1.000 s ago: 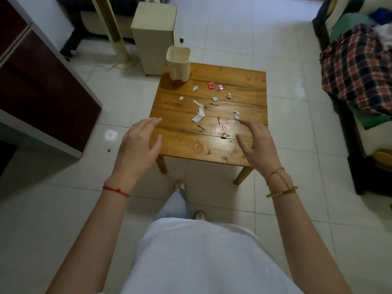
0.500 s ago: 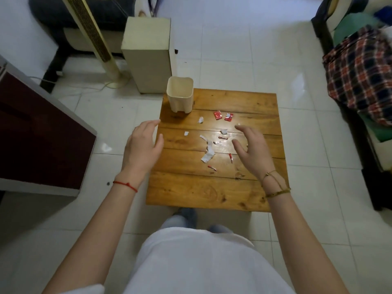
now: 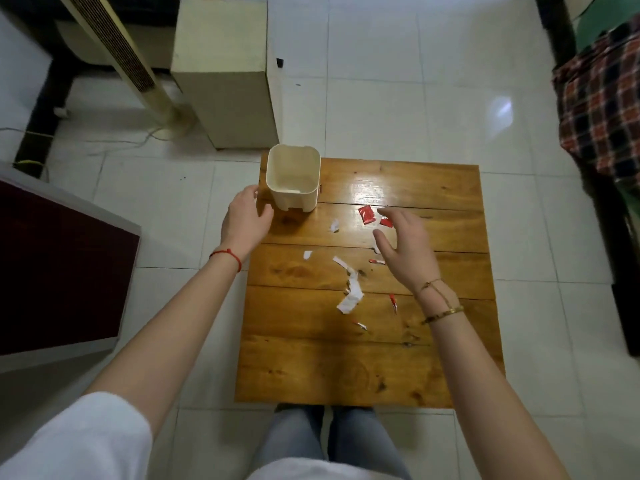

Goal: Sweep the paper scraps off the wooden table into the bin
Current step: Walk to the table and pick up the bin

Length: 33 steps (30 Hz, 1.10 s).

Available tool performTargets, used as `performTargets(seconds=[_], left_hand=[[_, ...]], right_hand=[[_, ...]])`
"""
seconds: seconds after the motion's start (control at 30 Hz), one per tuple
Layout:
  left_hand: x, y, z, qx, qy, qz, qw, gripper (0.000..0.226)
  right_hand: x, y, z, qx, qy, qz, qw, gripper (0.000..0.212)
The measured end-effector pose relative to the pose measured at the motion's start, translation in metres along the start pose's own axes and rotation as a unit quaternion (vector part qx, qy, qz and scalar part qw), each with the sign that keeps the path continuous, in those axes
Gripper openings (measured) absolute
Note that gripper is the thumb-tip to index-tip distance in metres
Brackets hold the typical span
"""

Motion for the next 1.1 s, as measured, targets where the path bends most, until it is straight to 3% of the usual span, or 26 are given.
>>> performTargets(seconds=[0.3, 0.6, 0.8, 1.1], left_hand=[[0.080, 0.102, -0.052, -0.108, -0.058, -0.073, 0.990, 0.054], [0.118, 0.142, -0.075, -0.175, -0.106, -0.112, 0.972, 0.043], [0.111, 0.122, -0.070, -0.200, -0.134, -0.100, 0.966, 0.041], [0.094, 0.017, -0.058, -0.173, -0.111, -0.060, 0.977, 0.042]], right_hand=[[0.068, 0.077, 0.042, 0.029, -0.018, -0.042, 0.999, 0.036], [0.102, 0.089, 0.069, 0.045, -0.023, -0.058, 0.997, 0.036], [0.096, 0.074, 0.068, 0.054, -0.011, -0.046, 0.997, 0.035], [0.085, 0.013, 0.063, 0.072, -0.004, -0.036, 0.997, 0.036]])
Point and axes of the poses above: each hand's wrist, its own y-axis towards the middle knuckle, its own x-axis out of the palm, z = x × y, the point moved 8 cm from there along y, towards the middle knuckle
